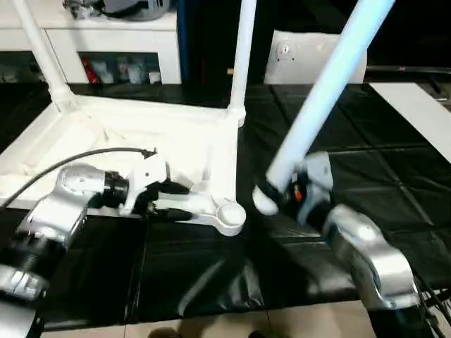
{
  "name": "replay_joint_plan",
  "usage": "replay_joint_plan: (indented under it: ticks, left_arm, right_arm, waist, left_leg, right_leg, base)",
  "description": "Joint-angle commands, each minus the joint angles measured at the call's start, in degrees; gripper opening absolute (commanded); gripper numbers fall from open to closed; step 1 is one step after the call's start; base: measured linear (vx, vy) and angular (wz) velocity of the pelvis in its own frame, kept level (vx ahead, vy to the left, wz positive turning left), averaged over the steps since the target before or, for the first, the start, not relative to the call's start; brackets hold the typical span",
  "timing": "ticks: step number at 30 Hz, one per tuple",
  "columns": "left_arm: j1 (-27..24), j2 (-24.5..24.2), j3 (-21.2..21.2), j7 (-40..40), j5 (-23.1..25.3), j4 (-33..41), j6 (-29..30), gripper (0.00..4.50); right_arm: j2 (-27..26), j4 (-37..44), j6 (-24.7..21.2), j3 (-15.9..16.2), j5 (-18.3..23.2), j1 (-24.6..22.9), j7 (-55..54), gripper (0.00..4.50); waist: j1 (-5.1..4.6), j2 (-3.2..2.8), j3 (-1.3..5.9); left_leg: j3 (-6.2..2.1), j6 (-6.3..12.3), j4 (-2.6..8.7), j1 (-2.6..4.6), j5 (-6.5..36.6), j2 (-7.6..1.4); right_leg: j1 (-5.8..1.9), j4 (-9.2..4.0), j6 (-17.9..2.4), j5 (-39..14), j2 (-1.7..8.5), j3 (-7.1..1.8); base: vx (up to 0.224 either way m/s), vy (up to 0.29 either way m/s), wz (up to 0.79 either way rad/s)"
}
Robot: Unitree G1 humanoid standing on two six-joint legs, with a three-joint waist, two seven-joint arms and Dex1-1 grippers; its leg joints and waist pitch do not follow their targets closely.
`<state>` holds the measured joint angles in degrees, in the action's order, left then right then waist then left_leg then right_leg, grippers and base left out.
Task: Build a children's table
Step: Pick table leg
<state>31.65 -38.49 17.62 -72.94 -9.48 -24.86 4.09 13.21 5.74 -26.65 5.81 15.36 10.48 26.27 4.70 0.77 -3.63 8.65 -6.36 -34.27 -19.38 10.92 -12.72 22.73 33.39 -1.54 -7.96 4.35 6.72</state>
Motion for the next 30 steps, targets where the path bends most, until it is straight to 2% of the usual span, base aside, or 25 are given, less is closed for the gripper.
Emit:
replay_joint_plan:
  ticks: [1, 4, 6, 13, 16, 19, 20, 22, 24, 26, 28, 29, 30]
  left_arm:
    - [1.6, 0.6, 0.9, -0.2, 2.0, -2.2, -2.3, 2.52]
    - [2.6, 1.0, 1.7, -0.2, 3.5, -4.7, -4.2, 2.16]
    - [3.1, 1.3, 2.1, -0.2, 4.2, -6.0, -5.1, 2.13]
    - [6.0, 3.0, 3.5, -1.4, 7.9, -13.8, -10.6, 1.50]
    - [6.5, 3.1, 4.0, -1.7, 8.8, -15.5, -11.6, 1.25]
    - [6.9, 3.4, 4.1, -2.1, 9.4, -16.7, -12.2, 1.05]
    - [7.1, 3.4, 4.2, -2.4, 9.9, -17.4, -12.7, 0.87]
    - [7.5, 3.2, 4.6, -3.9, 10.5, -18.8, -12.8, 0.84]
    - [7.3, 3.0, 4.9, -5.2, 10.5, -18.8, -12.4, 0.62]
    - [7.3, 2.7, 5.2, -5.9, 10.7, -19.0, -12.3, 0.45]
    - [7.4, 2.6, 5.5, -5.9, 11.4, -19.7, -13.2, 0.39]
    - [7.6, 2.8, 5.5, -5.7, 11.9, -20.5, -13.9, 0.30]
    - [7.7, 2.9, 5.5, -5.6, 12.2, -20.9, -14.3, 0.30]
  right_arm:
    - [0.4, 0.5, 0.5, 0.2, 0.3, -0.1, 0.6, 1.93]
    - [0.4, 0.7, 0.8, 0.2, 0.2, -0.6, 0.9, 1.93]
    - [0.5, 0.8, 0.6, 0.3, 0.2, -0.8, 1.0, 1.93]
    - [0.9, 0.4, 0.5, 0.6, 0.0, -0.7, 1.8, 1.93]
    - [1.0, 0.5, 0.3, 0.6, 0.1, -0.7, 2.0, 1.93]
    - [1.2, 0.6, 0.2, 0.7, 0.2, -0.7, 2.3, 1.93]
    - [1.3, 0.5, 0.2, 0.8, 0.2, -0.7, 2.5, 1.93]
    - [1.6, 0.5, 0.2, 1.2, 0.1, -0.7, 3.2, 1.93]
    - [1.7, 0.5, 0.2, 1.4, 0.0, -0.7, 3.5, 1.93]
    - [1.8, 0.5, 0.2, 1.6, -0.1, -0.7, 3.8, 1.93]
    - [1.9, 0.6, 0.2, 1.8, -0.1, -0.7, 4.0, 1.93]
    - [1.8, 0.6, 0.2, 1.9, -0.2, -0.7, 4.1, 1.93]
    - [1.8, 0.6, 0.3, 1.9, -0.2, -0.7, 4.2, 1.93]
  waist:
    - [-0.35, -1.32, 3.98]
    - [-0.50, -1.37, 4.05]
    - [-0.62, -1.42, 4.07]
    - [-0.47, -1.40, 4.25]
    - [-0.30, -1.49, 4.15]
    - [-0.27, -1.48, 3.92]
    - [-0.37, -1.40, 3.78]
    - [-0.62, -1.38, 3.61]
    - [-1.25, -1.27, 3.52]
    - [-1.68, -1.55, 3.61]
    - [-2.08, -1.83, 3.54]
    - [-2.41, -1.78, 3.66]
    - [-2.54, -1.85, 3.61]
  left_leg:
    - [0.31, -1.23, 4.46, 0.43, 17.5, 0.22]
    - [0.25, -1.10, 4.41, 0.44, 17.7, 0.21]
    - [0.24, -0.95, 4.43, 0.41, 17.4, 0.16]
    - [0.29, -0.84, 4.50, 0.30, 16.4, -0.11]
    - [0.36, -0.80, 4.52, 0.37, 17.0, -0.04]
    - [0.35, -0.68, 4.37, 0.59, 18.3, 0.23]
    - [0.35, -0.55, 4.20, 0.71, 18.9, 0.47]
    - [0.23, -0.29, 4.13, 1.06, 20.3, 0.58]
    - [0.00, -0.25, 3.85, 1.27, 21.7, 0.80]
    - [-0.26, -0.12, 3.79, 1.25, 22.2, 0.69]
    - [-0.63, 0.09, 4.16, 1.34, 23.9, 0.19]
    - [-0.83, 0.19, 4.41, 1.11, 24.5, -0.10]
    - [-0.81, 0.21, 4.51, 1.18, 25.0, -0.16]
  right_leg:
    - [-2.77, -5.22, -2.9, -29.3, 3.55, -2.52]
    - [-2.76, -5.23, -2.8, -29.3, 3.53, -2.43]
    - [-2.72, -5.22, -3.1, -28.7, 3.49, -2.46]
    - [-2.85, -4.56, -5.2, -24.4, 3.65, -2.83]
    - [-2.82, -4.70, -5.1, -25.9, 3.68, -2.78]
    - [-2.66, -5.51, -3.0, -31.2, 3.76, -2.36]
    - [-2.54, -6.12, -1.7, -33.7, 3.69, -1.99]
    - [-2.35, -6.89, -0.4, -36.4, 3.67, -1.46]
    - [-2.30, -7.71, 1.2, -38.9, 3.67, -0.57]
    - [-2.51, -7.81, 1.3, -39.0, 3.85, -0.17]
    - [-2.78, -7.91, 0.8, -37.5, 3.90, 0.23]
    - [-3.22, -7.68, 0.2, -35.5, 4.03, 0.35]
    - [-3.21, -7.66, -0.3, -34.4, 4.07, 0.46]
  base:
    - [0.000, 0.000, 0.00]
    - [0.000, 0.000, 0.00]
    - [0.000, 0.000, 0.00]
    - [0.000, 0.000, 0.00]
    - [0.000, 0.000, 0.00]
    - [0.000, 0.000, 0.00]
    - [0.000, 0.000, 0.00]
    - [0.000, 0.000, 0.00]
    - [0.000, 0.000, 0.00]
    - [0.000, 0.000, 0.00]
    - [0.000, 0.000, 0.00]
    - [0.000, 0.000, 0.00]
    - [0.000, 0.000, 0.00]
